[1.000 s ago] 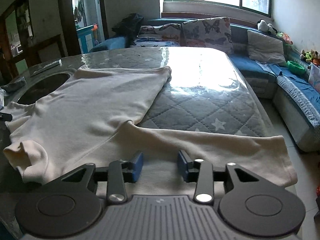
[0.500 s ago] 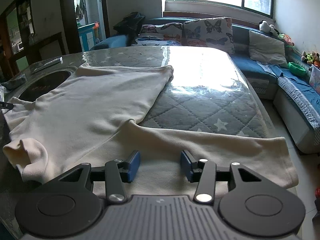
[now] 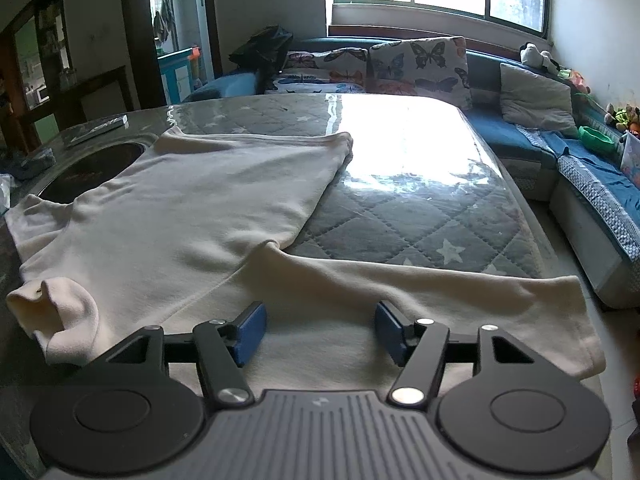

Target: Fold clothes

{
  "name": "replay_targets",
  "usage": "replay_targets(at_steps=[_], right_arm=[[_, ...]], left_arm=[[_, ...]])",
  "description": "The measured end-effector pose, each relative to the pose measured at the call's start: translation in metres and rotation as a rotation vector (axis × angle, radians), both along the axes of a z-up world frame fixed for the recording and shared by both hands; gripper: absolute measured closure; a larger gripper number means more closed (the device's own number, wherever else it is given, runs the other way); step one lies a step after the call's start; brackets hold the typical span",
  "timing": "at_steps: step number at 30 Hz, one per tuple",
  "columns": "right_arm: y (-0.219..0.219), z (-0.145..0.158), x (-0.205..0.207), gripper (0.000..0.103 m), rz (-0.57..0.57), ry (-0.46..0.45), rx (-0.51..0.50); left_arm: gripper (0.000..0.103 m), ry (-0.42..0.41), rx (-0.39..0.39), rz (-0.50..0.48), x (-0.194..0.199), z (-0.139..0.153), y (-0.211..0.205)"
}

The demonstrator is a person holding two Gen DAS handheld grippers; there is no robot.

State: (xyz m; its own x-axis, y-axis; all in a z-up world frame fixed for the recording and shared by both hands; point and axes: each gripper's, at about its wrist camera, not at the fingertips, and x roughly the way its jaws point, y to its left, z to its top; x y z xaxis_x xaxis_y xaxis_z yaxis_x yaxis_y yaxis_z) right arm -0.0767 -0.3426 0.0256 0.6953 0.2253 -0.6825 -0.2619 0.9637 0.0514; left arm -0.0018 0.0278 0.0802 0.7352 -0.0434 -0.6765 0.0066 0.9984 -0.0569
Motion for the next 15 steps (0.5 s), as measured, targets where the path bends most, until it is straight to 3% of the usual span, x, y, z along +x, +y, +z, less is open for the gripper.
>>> replay_targets(at_steps=[8,15], right_arm=[[0.006,-0.003,0.001,0.023,0.023,-0.011,0.000],[0.007,-0.007,0.002,0.010,0.049,-0.016,0.029]], left_arm=[[0.044,0.048,0.009,-0.135,0.075,-0.010,-0.066],[0.043,0.095,0.000,-0.172,0.128,-0.027,-0.090]])
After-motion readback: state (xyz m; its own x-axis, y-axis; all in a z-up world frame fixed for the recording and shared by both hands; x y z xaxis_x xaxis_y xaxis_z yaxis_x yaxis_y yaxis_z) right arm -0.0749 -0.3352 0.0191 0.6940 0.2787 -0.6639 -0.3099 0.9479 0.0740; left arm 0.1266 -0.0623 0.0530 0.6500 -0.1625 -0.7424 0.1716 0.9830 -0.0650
